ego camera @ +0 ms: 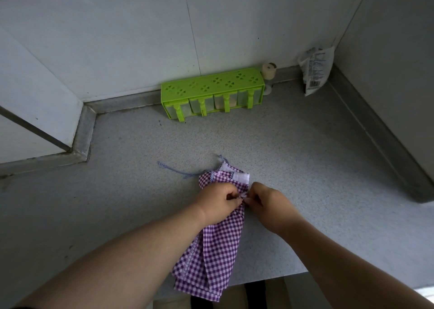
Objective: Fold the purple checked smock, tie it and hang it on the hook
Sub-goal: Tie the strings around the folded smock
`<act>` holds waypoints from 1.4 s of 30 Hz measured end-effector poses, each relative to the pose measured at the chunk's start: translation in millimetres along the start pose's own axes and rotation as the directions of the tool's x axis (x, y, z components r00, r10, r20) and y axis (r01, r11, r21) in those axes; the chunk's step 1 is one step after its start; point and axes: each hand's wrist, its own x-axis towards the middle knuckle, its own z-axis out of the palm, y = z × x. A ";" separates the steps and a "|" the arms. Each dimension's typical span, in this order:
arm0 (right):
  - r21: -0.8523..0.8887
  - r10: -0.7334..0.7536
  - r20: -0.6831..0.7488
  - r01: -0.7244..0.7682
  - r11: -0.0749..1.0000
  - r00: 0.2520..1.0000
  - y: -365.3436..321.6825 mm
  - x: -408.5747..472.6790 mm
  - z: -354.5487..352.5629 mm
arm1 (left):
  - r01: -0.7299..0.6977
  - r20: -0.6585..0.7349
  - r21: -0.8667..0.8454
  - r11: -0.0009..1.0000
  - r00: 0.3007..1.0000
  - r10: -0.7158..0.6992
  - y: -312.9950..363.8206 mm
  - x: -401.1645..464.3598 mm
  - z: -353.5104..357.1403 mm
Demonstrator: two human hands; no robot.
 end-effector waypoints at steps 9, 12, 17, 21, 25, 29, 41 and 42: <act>0.015 0.132 -0.085 -0.131 0.991 0.988 -24.9 6.5 8.3 | -0.042 -0.036 0.216 0.975 0.998 0.051 5.3 -0.6 -4.3; 0.158 0.219 -0.189 -0.190 0.969 0.957 -24.4 -1.4 21.5 | -0.024 -0.036 0.191 0.981 0.999 0.031 7.0 1.3 -7.2; 0.172 0.095 -0.140 -0.070 0.983 0.986 -15.5 -7.3 31.1 | -0.021 -0.020 0.110 0.994 1.000 0.024 4.6 1.8 -8.6; 0.193 0.000 -0.044 0.009 0.981 0.999 -15.1 -3.5 25.1 | -0.029 -0.035 0.085 0.996 0.999 0.032 4.1 4.6 -11.7; 0.121 -0.013 0.033 0.008 0.993 0.999 -22.8 4.9 19.8 | 0.004 0.011 0.034 0.999 1.000 -0.004 3.3 6.2 -16.0; -0.013 0.000 0.160 0.002 1.000 0.987 -36.5 12.1 10.9 | 0.068 0.081 -0.045 0.997 0.995 -0.065 4.3 5.8 -15.1; 0.064 0.378 0.175 -0.394 0.917 0.909 -39.8 13.2 -3.7 | 0.170 0.081 -0.148 0.974 0.984 -0.159 1.3 9.1 -16.8; 0.051 0.378 0.208 -0.396 0.917 0.902 -41.8 14.9 -4.5 | 0.180 0.081 -0.168 0.969 0.982 -0.168 0.2 10.1 -16.4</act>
